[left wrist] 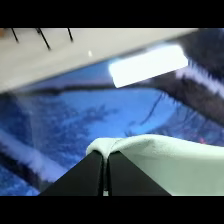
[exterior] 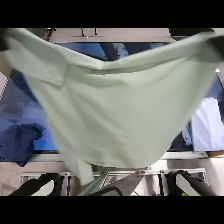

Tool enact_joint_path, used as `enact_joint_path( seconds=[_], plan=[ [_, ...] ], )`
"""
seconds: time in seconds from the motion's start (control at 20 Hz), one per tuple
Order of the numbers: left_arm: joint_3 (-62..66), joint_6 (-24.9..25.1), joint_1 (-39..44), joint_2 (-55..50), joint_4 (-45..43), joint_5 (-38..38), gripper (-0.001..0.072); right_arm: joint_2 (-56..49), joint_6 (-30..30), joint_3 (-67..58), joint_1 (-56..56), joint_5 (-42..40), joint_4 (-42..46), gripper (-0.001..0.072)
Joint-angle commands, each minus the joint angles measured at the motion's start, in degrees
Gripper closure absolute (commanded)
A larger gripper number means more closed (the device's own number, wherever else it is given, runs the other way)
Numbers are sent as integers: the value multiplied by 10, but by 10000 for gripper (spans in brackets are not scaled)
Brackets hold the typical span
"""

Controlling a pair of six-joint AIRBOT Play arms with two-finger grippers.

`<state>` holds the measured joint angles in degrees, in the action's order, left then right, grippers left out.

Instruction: Fold the shirts.

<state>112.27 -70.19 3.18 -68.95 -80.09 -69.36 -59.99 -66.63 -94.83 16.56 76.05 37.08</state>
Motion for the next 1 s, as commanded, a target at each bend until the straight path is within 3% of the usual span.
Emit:
enact_joint_path(
  seconds=[0.0,0.2,0.4,0.55,0.75,0.95],
  plan=[
    [2,4,14,-167,-38,16,696,-115,-12,88,-96,-82,144,699],
    [2,27,-12,-332,-38,23,696,-301,-11,94,-94,-156,139,699],
    [2,21,-27,-418,-37,28,696,-445,2,37,-77,-170,36,699],
    [2,17,-34,-423,-9,0,696,-473,2,1,-59,-131,42,699],
    [-7,7,-39,-419,21,-106,695,-475,-2,7,-39,-72,130,699],
    [-67,-11,-38,-420,21,-82,695,-506,6,16,-48,-71,146,698]
  ],
)
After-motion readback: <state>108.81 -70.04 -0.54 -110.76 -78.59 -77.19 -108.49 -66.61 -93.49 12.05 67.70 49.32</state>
